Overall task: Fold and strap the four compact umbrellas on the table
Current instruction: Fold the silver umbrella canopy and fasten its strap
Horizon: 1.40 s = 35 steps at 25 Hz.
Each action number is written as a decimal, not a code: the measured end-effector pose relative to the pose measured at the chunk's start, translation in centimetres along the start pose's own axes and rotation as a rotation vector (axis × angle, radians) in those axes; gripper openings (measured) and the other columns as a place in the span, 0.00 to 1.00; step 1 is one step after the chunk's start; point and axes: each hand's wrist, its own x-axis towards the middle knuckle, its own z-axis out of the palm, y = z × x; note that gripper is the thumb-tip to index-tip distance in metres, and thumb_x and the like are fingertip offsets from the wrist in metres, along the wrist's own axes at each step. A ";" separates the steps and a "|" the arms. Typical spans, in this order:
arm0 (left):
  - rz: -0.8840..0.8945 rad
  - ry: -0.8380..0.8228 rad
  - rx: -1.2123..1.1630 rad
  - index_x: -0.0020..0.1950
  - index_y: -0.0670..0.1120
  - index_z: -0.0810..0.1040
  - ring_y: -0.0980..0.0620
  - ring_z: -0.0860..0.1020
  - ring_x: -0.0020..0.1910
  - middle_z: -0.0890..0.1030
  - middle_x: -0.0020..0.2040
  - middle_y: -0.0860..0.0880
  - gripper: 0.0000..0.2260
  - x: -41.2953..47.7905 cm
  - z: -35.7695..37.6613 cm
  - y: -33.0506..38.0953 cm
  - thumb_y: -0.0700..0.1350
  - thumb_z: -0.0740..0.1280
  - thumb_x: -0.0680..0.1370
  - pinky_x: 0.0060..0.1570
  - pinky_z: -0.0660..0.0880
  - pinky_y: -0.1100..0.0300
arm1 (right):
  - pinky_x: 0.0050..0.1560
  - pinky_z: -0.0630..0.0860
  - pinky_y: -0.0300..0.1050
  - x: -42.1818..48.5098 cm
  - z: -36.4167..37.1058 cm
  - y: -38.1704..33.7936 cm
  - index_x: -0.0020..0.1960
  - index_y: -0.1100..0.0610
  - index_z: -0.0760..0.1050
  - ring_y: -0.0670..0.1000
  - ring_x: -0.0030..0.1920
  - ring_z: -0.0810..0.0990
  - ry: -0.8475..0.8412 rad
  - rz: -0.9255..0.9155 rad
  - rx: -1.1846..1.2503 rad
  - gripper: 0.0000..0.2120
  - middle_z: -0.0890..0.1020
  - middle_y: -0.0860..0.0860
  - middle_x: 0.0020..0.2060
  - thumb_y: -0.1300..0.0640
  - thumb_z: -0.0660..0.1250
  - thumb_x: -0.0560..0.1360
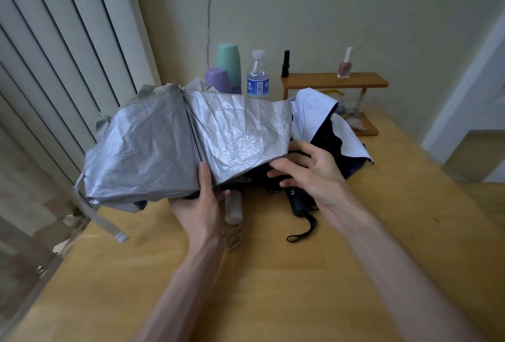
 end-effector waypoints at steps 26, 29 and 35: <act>-0.002 -0.218 0.072 0.47 0.43 0.82 0.51 0.82 0.32 0.86 0.37 0.49 0.20 0.2 -0.3 -0.7 0.58 0.80 0.73 0.31 0.78 0.55 | 0.53 0.84 0.46 0.5 -0.1 -2.0 0.58 0.57 0.85 0.52 0.54 0.88 0.180 0.084 0.154 0.10 0.89 0.51 0.50 0.55 0.75 0.79; 0.056 -0.370 0.180 0.51 0.37 0.81 0.41 0.80 0.37 0.82 0.39 0.40 0.42 1.0 -0.6 -1.3 0.73 0.81 0.58 0.36 0.75 0.45 | 0.56 0.84 0.47 -0.3 1.2 -5.0 0.56 0.58 0.84 0.52 0.54 0.88 0.099 -0.110 0.152 0.06 0.89 0.52 0.51 0.61 0.73 0.79; 0.108 -0.552 0.272 0.49 0.43 0.83 0.60 0.81 0.35 0.84 0.35 0.55 0.14 0.3 -0.8 0.8 0.51 0.81 0.73 0.34 0.76 0.64 | 0.53 0.85 0.47 2.2 10.1 -10.0 0.51 0.61 0.86 0.51 0.48 0.89 -0.266 -0.228 -0.196 0.04 0.89 0.53 0.46 0.62 0.74 0.79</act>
